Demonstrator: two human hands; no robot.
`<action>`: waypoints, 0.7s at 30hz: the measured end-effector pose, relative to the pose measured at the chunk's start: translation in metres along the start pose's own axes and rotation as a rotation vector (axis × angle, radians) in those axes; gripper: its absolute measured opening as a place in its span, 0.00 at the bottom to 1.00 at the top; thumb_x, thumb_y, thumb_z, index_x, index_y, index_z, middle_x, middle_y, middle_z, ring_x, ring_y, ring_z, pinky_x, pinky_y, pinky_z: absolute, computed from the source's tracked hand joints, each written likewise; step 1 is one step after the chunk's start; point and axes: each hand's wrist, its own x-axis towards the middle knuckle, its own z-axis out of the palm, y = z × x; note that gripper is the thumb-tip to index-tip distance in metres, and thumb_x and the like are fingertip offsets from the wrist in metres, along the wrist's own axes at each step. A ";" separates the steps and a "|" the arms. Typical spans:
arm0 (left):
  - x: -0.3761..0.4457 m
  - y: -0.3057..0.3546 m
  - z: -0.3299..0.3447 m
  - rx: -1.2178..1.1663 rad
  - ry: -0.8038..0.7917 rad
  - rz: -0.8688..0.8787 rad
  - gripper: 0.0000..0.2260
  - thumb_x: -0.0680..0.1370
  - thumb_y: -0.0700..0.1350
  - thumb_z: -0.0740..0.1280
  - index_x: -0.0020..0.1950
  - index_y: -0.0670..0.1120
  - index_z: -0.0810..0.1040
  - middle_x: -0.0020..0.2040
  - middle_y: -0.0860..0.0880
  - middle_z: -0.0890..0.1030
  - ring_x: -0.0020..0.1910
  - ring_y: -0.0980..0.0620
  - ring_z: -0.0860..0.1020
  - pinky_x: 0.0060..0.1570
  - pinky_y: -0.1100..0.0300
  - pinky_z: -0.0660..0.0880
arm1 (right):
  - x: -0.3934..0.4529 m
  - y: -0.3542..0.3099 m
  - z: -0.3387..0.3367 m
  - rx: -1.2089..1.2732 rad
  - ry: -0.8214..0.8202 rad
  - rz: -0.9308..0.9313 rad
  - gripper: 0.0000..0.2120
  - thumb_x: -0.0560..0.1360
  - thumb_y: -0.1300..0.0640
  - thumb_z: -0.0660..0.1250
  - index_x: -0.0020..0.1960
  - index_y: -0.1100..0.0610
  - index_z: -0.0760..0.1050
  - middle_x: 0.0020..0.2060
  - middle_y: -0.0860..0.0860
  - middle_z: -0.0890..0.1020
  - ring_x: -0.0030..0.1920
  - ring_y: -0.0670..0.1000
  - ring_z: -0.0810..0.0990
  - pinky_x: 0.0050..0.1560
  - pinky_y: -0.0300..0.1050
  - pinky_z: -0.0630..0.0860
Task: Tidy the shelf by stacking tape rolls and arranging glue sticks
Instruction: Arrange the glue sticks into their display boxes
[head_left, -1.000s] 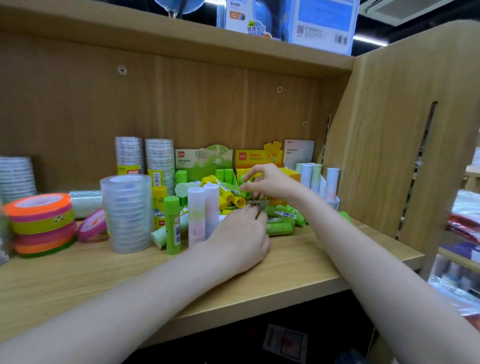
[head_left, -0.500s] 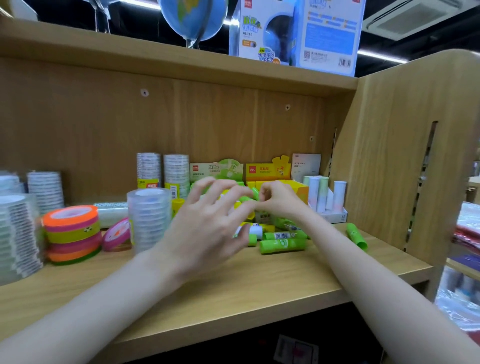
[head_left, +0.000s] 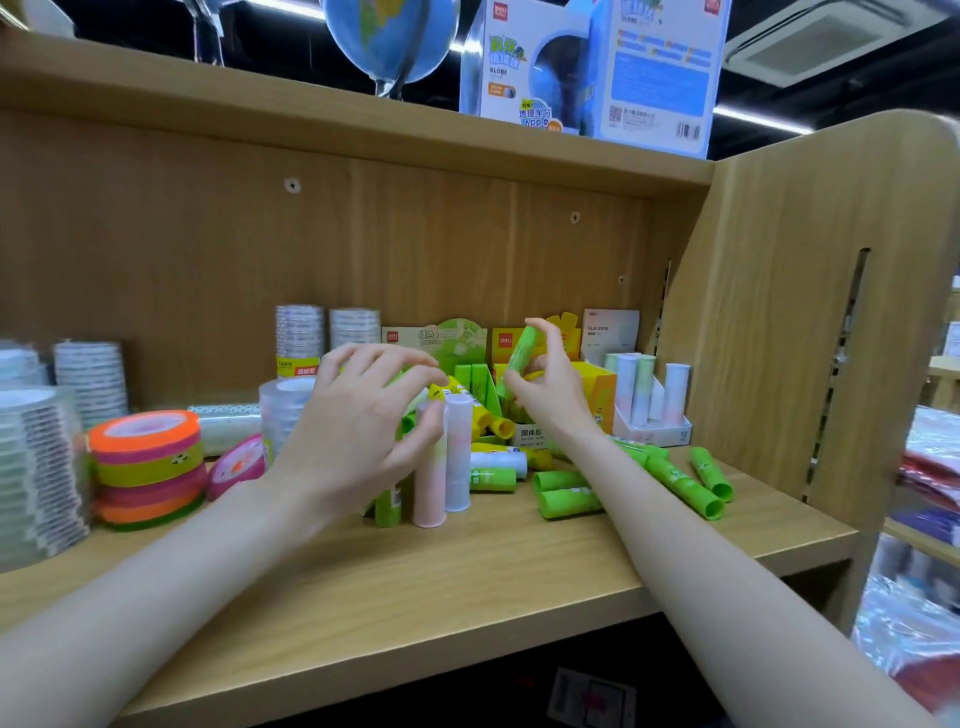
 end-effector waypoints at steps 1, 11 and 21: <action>-0.001 0.000 0.000 -0.016 -0.005 -0.002 0.15 0.76 0.51 0.56 0.50 0.47 0.80 0.51 0.52 0.80 0.52 0.52 0.74 0.56 0.56 0.61 | -0.001 -0.001 -0.005 -0.012 0.002 -0.008 0.25 0.73 0.60 0.65 0.67 0.47 0.62 0.34 0.49 0.73 0.36 0.50 0.74 0.34 0.39 0.70; -0.004 0.022 -0.004 -0.022 0.057 0.138 0.13 0.74 0.47 0.59 0.50 0.44 0.80 0.52 0.47 0.80 0.52 0.48 0.74 0.56 0.54 0.64 | -0.043 0.008 -0.026 -0.508 -0.205 -0.168 0.15 0.74 0.64 0.60 0.58 0.53 0.76 0.46 0.51 0.67 0.50 0.53 0.69 0.43 0.42 0.61; -0.018 0.040 0.009 0.050 -0.178 0.390 0.11 0.74 0.47 0.59 0.47 0.46 0.80 0.50 0.48 0.81 0.49 0.48 0.76 0.53 0.55 0.67 | -0.067 0.000 -0.073 -0.237 -0.211 -0.168 0.09 0.75 0.55 0.59 0.45 0.46 0.78 0.48 0.48 0.77 0.55 0.49 0.74 0.53 0.42 0.68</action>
